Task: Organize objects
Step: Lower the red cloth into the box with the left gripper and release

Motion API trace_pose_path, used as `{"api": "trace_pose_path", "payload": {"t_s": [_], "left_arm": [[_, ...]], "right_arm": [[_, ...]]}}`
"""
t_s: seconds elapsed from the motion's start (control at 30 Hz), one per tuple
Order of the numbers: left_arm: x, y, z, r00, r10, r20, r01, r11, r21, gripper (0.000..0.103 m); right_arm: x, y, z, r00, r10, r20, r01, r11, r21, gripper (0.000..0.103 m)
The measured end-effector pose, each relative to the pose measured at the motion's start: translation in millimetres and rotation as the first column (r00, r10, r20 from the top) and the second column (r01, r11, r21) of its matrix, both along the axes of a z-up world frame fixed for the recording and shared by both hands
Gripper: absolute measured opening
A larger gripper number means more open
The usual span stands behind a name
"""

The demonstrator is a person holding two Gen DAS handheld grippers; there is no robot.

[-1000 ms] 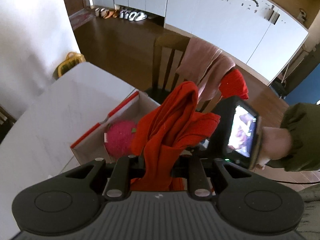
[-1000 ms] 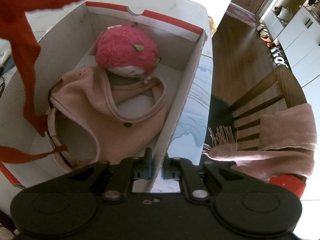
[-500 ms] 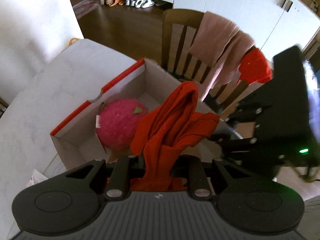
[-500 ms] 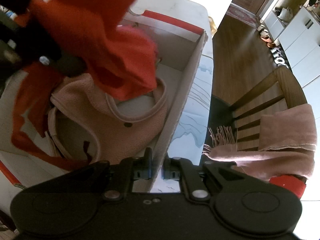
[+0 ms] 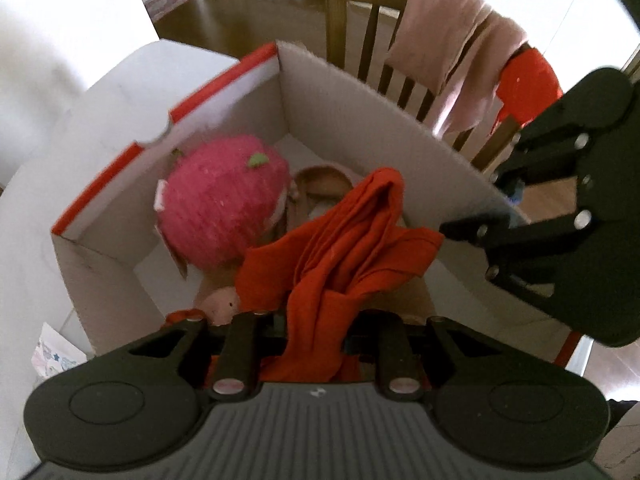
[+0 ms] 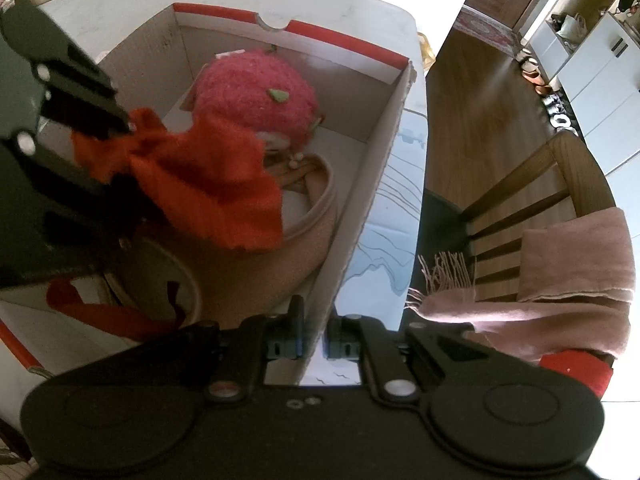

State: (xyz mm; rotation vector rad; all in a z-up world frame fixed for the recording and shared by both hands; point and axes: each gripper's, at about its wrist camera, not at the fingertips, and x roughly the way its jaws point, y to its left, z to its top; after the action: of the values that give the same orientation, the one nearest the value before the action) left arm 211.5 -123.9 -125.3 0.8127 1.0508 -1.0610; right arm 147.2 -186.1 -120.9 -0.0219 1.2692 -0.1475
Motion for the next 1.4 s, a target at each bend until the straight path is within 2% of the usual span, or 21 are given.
{"api": "trace_pose_path", "payload": {"t_s": [0.13, 0.17, 0.2, 0.27, 0.43, 0.53, 0.73, 1.07, 1.13, 1.17, 1.4], "left_arm": [[-4, 0, -8, 1.0, -0.005, -0.003, 0.005, 1.0, 0.005, 0.031], [-4, 0, -11, 1.0, -0.002, -0.008, 0.002, 1.0, 0.004, 0.04], [-5, 0, -12, 1.0, 0.0, -0.01, 0.0, 1.0, 0.003, 0.056], [-7, 1, -14, 1.0, -0.001, -0.012, 0.001, 1.0, -0.004, 0.069], [-14, 3, -15, 1.0, -0.011, 0.006, 0.011, 1.0, -0.015, 0.072], [-18, 6, -12, 1.0, -0.008, 0.009, 0.008, 0.999, -0.031, 0.084], [-24, 17, 8, 1.0, -0.007, 0.03, 0.009, 0.998, -0.067, 0.087], [-31, 33, 58, 0.999, 0.015, 0.044, -0.009, 0.989, -0.147, 0.091], [-31, 39, 67, 0.999, 0.025, 0.039, -0.018, 0.986, -0.168, 0.094], [-32, 42, 72, 0.999, 0.031, 0.04, -0.023, 0.983, -0.18, 0.099], [-37, 83, 108, 0.989, 0.1, 0.107, -0.073, 0.97, -0.233, 0.1]], "right_arm": [[0, 0, 0, 1.0, -0.001, -0.001, 0.001, 1.0, 0.001, 0.007], [0, 0, 0, 1.0, -0.001, 0.0, 0.001, 1.0, 0.0, 0.007], [0, 0, 0, 1.0, -0.002, 0.0, 0.002, 1.0, 0.001, 0.007], [0, 0, 0, 1.0, -0.001, 0.0, 0.001, 1.0, 0.001, 0.007], [0, 0, 0, 1.0, 0.0, -0.001, 0.0, 1.0, 0.001, 0.007], [0, 0, 0, 1.0, 0.001, -0.002, -0.001, 1.0, -0.001, 0.007], [0, 0, 0, 1.0, 0.003, -0.005, -0.003, 1.0, -0.006, 0.007], [1, 2, 1, 1.0, 0.005, -0.01, -0.005, 1.0, -0.016, 0.007], [1, 3, 1, 1.0, 0.006, -0.01, -0.006, 1.0, -0.017, 0.007], [1, 3, 1, 1.0, 0.005, -0.011, -0.006, 1.0, -0.017, 0.007], [2, 4, 2, 1.0, 0.009, -0.015, -0.009, 1.0, -0.027, 0.007]]}}
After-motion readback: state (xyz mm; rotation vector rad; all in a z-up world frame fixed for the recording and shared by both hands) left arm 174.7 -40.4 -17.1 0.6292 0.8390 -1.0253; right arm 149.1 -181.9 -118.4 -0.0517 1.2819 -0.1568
